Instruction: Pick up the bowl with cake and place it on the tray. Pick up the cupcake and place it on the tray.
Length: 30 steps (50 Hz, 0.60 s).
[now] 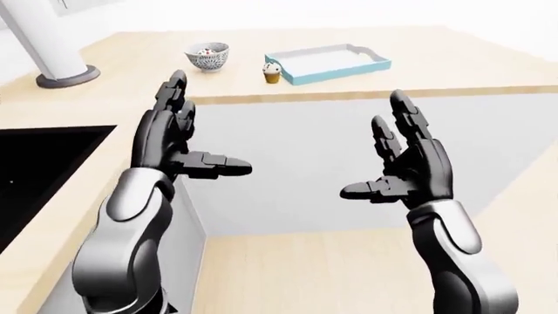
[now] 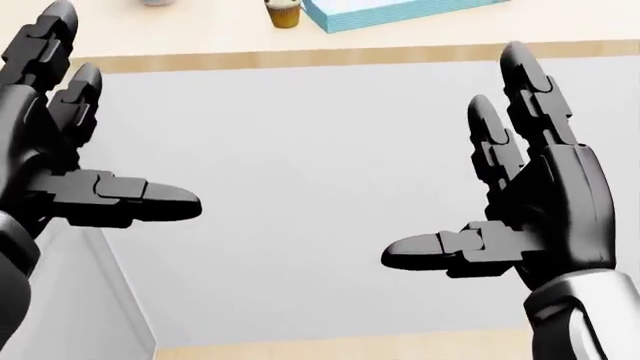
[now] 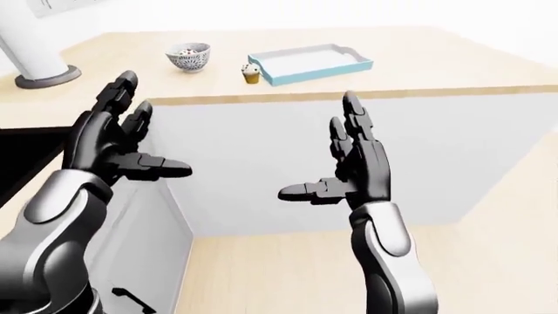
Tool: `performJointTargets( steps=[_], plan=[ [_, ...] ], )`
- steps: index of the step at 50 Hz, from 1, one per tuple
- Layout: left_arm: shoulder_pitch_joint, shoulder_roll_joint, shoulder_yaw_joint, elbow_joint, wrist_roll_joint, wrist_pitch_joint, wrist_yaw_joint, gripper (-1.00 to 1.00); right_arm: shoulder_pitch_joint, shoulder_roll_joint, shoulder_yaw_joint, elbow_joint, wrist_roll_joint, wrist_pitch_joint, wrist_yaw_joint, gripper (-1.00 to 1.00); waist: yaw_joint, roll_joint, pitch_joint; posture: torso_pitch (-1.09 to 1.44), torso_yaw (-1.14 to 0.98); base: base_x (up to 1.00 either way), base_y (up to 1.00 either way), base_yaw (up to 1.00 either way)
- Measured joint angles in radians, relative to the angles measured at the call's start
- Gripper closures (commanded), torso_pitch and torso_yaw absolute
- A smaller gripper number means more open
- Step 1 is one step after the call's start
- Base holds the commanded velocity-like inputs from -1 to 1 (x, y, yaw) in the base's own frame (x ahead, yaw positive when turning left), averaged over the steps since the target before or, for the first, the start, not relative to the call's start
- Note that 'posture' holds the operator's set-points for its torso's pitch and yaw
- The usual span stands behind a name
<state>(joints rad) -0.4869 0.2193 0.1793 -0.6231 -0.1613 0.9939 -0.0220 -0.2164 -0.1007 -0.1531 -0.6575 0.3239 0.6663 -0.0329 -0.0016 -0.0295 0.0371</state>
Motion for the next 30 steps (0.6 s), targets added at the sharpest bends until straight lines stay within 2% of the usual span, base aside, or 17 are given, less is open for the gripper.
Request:
performJointTargets(
  steps=[2, 5, 7, 8, 10, 12, 14, 18, 20, 21, 22, 24, 30],
  plan=[
    [-0.003, 0.001, 0.003, 0.011, 0.001, -0.002, 0.001, -1.0, -0.01, -0.002, 0.003, 0.001, -0.001, 0.004, -0.001, -1.0, 0.001, 0.015, 0.004, 0.0, 0.0, 0.31, 0.0, 0.0],
    [-0.013, 0.004, 0.009, 0.013, 0.001, 0.006, 0.005, -1.0, -0.025, -0.005, 0.002, -0.017, 0.007, 0.019, -0.004, -1.0, -0.007, 0.051, 0.014, 0.0, 0.0, 0.3, 0.0, 0.0],
    [-0.019, 0.007, 0.01, 0.012, -0.001, 0.012, 0.008, -1.0, -0.036, -0.007, -0.002, -0.02, 0.013, 0.022, -0.008, -1.0, -0.01, 0.087, 0.007, 0.0, 0.0, 0.3, 0.05, 0.22],
    [-0.027, 0.008, 0.008, 0.014, -0.003, 0.014, 0.008, -1.0, -0.036, -0.006, -0.005, -0.023, 0.014, 0.021, -0.012, -1.0, -0.007, 0.096, 0.002, 0.0, 0.0, 0.3, 0.0, 0.67],
    [-0.024, 0.007, 0.006, 0.017, -0.006, 0.013, 0.01, -1.0, -0.026, 0.001, -0.007, -0.022, 0.022, 0.03, -0.02, -1.0, 0.017, 0.062, 0.009, 0.0, 0.0, 0.24, 0.0, 0.98],
    [0.0, 0.004, 0.006, 0.021, -0.002, 0.005, 0.012, -1.0, -0.028, 0.003, -0.012, -0.018, 0.044, 0.041, -0.026, -1.0, 0.036, 0.056, 0.004, 0.0, 0.0, 0.18, 0.0, 1.0],
    [0.005, 0.004, 0.01, 0.035, 0.006, 0.003, 0.015, -1.0, -0.034, -0.003, -0.016, -0.023, 0.068, 0.049, -0.033, -1.0, 0.048, 0.031, 0.0, 0.0, 0.0, 0.18, 0.0, 1.0],
    [-0.009, 0.01, 0.026, 0.026, 0.027, 0.011, 0.027, -1.0, -0.051, -0.015, -0.019, -0.037, 0.112, 0.047, -0.04, -1.0, 0.052, -0.032, 0.014, 0.0, 0.0, 0.11, 0.06, 0.21],
    [-0.022, 0.004, 0.019, 0.025, 0.035, 0.01, 0.031, -1.0, -0.044, -0.021, -0.028, -0.049, 0.137, 0.046, -0.044, -1.0, 0.044, -0.057, 0.006, 0.0, 0.0, 0.32, 0.0, 0.0],
    [-0.021, -0.008, 0.005, 0.029, 0.035, 0.002, 0.03, -1.0, -0.039, -0.03, -0.035, -0.047, 0.141, 0.042, -0.046, -1.0, 0.028, -0.045, 0.008, 0.0, 0.0, 0.4, 0.0, 0.0],
    [-0.015, -0.015, -0.011, 0.032, 0.03, -0.001, 0.025, -1.0, -0.035, -0.034, -0.044, -0.043, 0.142, 0.041, -0.051, -1.0, 0.014, -0.03, 0.019, 0.0, 0.0, 0.39, 0.0, 0.0],
    [-0.011, -0.02, -0.035, 0.039, 0.016, 0.003, 0.01, -1.0, -0.026, -0.039, -0.058, -0.047, 0.142, 0.048, -0.066, -1.0, -0.001, -0.018, 0.022, 0.0, 0.0, 0.4, 0.0, 0.0],
    [-0.024, -0.012, -0.011, 0.016, 0.007, -0.005, 0.003, -1.0, -0.04, -0.046, -0.044, -0.068, 0.134, 0.039, -0.07, -1.0, -0.014, 0.053, 0.021, 0.0, 0.0, 0.4, 0.0, 0.0]
  ],
)
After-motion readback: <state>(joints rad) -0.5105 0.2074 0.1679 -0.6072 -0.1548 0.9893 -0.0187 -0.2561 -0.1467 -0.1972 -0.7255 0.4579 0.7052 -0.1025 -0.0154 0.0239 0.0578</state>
